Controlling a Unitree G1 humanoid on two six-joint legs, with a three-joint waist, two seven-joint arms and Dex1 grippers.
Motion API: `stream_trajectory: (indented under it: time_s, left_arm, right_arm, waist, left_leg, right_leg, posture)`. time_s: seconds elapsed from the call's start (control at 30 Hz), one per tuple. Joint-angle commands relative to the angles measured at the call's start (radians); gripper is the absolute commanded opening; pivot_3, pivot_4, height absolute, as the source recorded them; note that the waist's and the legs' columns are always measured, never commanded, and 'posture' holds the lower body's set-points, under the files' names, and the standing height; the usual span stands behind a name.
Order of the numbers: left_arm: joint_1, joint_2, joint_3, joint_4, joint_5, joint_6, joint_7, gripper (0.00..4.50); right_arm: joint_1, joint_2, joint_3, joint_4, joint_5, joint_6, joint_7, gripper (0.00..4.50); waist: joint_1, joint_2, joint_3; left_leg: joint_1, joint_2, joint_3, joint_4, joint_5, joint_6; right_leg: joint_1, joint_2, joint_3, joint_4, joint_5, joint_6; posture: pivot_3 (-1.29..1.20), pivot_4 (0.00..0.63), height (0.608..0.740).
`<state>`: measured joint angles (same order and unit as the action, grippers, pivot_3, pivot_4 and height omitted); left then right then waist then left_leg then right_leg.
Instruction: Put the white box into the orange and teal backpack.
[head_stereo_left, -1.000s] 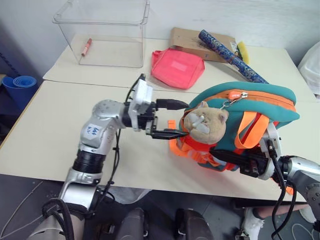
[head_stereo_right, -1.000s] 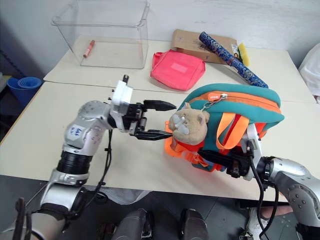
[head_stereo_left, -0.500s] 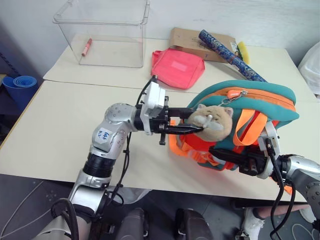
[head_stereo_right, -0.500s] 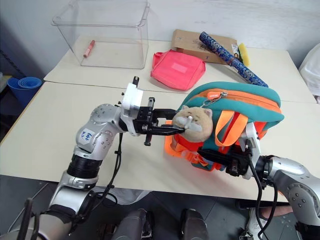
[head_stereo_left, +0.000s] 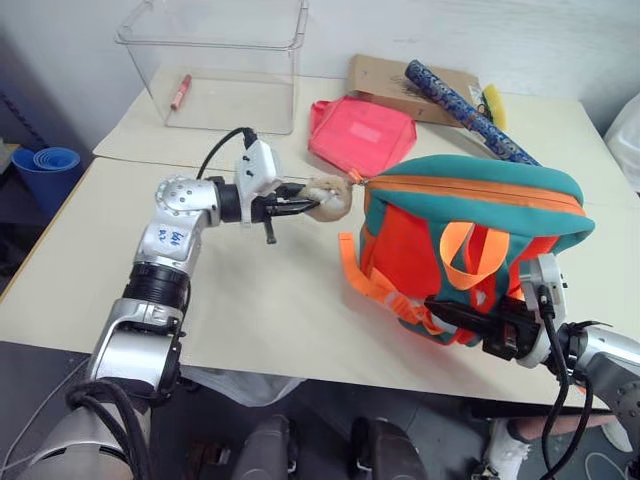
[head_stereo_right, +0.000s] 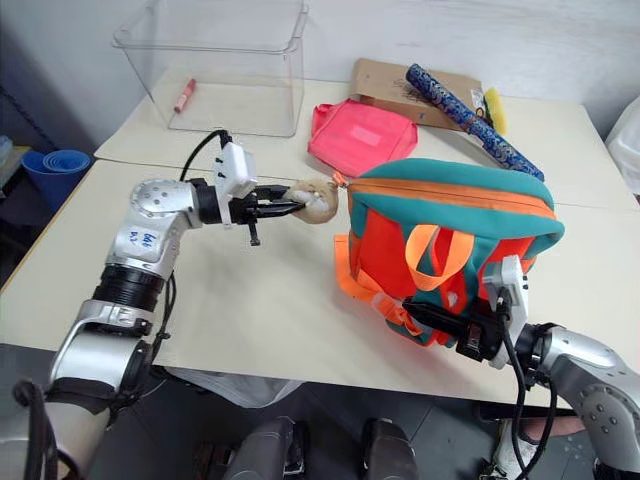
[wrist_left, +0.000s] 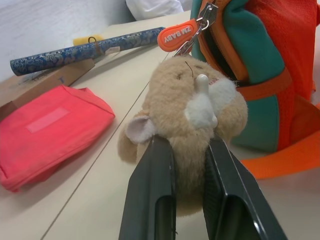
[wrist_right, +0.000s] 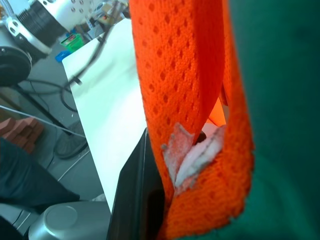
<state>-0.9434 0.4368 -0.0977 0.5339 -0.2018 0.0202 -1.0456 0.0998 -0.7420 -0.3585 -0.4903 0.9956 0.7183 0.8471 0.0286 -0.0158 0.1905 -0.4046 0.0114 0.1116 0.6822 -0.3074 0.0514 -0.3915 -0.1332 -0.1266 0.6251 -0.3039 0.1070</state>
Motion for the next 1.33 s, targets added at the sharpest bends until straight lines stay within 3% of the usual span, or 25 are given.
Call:
stream_trajectory:
  time_s: [0.03, 0.33, 0.53, 0.57, 0.77, 0.9, 0.97, 1.13, 1.33]
  left_arm:
    - [0.059, 0.034, -0.046, -0.021, 0.026, 0.012, -0.092, 0.44]
    - [0.202, -0.056, -0.129, -0.148, -0.011, 0.092, -0.174, 0.44]
    - [0.246, -0.042, -0.099, -0.235, -0.021, 0.174, -0.145, 0.44]
    - [0.258, -0.024, -0.077, -0.254, -0.037, 0.189, -0.148, 1.03]
    - [0.456, 0.212, 0.078, -0.430, -0.137, 0.224, -0.233, 2.83]
    - [0.642, 0.322, 0.177, -0.504, -0.148, 0.164, -0.238, 4.09]
    - [0.746, 0.336, 0.239, -0.551, -0.168, 0.125, -0.226, 4.50]
    - [0.901, 0.338, 0.301, -0.625, -0.144, 0.056, -0.160, 4.50]
    - [0.946, 0.303, 0.317, -0.695, -0.168, 0.048, -0.072, 4.50]
  right_arm:
    - [0.044, 0.022, -0.042, -0.024, 0.004, -0.028, -0.012, 0.00]
    - [0.059, 0.059, -0.050, 0.009, -0.015, -0.081, -0.028, 0.00]
    - [-0.003, 0.123, -0.023, 0.083, -0.173, -0.212, -0.113, 0.00]
    - [-0.006, 0.127, -0.030, 0.082, -0.193, -0.253, -0.091, 0.34]
    - [0.153, 0.026, -0.100, 0.030, -0.415, -0.514, 0.077, 2.32]
    - [0.239, -0.003, -0.211, 0.177, -0.551, -0.746, 0.158, 3.72]
    - [0.257, -0.017, -0.256, 0.311, -0.604, -0.890, 0.201, 4.40]
    - [0.255, -0.064, -0.298, 0.505, -0.580, -0.947, 0.281, 4.46]
    - [0.250, -0.106, -0.273, 0.498, -0.559, -0.899, 0.321, 4.46]
  waist:
    - [-0.003, 0.000, 0.000]
    - [0.000, 0.002, -0.001]
    - [-0.004, 0.002, -0.001]
    - [-0.005, 0.002, -0.001]
    - [-0.015, 0.002, -0.001]
    - [-0.014, 0.002, -0.001]
    - [-0.006, 0.002, -0.001]
    - [-0.008, 0.004, 0.000]
    - [-0.008, 0.006, 0.000]
  left_leg:
    - [0.000, 0.000, 0.000, 0.000, 0.000, 0.000]
    - [0.001, 0.000, 0.000, 0.000, 0.000, 0.000]
    - [0.001, 0.000, 0.000, 0.000, 0.000, -0.001]
    - [0.001, 0.000, 0.001, 0.000, 0.000, -0.001]
    - [0.002, 0.002, 0.002, -0.002, -0.001, -0.003]
    - [0.003, 0.002, 0.003, -0.002, -0.001, -0.002]
    - [0.004, 0.001, 0.003, -0.001, -0.003, -0.001]
    - [0.005, 0.001, 0.002, -0.002, -0.007, -0.005]
    - [0.011, 0.003, 0.003, -0.006, -0.007, -0.008]
  right_leg:
    - [0.000, 0.000, 0.000, 0.000, 0.000, 0.000]
    - [0.000, -0.001, 0.002, 0.000, 0.000, 0.000]
    - [0.000, -0.001, 0.006, 0.000, 0.000, 0.000]
    - [0.000, 0.000, 0.006, 0.000, 0.000, 0.000]
    - [-0.002, 0.001, 0.007, 0.001, 0.000, -0.001]
    - [0.000, 0.001, 0.008, 0.000, 0.000, -0.001]
    - [0.001, -0.001, 0.009, -0.005, 0.000, 0.000]
    - [0.001, -0.004, 0.011, -0.005, 0.000, -0.001]
    - [0.002, -0.004, 0.012, -0.003, -0.003, -0.005]
  posture:
    - [0.00, 0.150, 0.740]
    - [0.00, 0.150, 0.740]
    - [0.00, 0.150, 0.740]
    - [0.00, 0.150, 0.740]
    - [0.00, 0.150, 0.740]
    - [0.00, 0.150, 0.740]
    - [0.00, 0.150, 0.740]
    - [0.00, 0.150, 0.740]
    - [0.00, 0.150, 0.740]
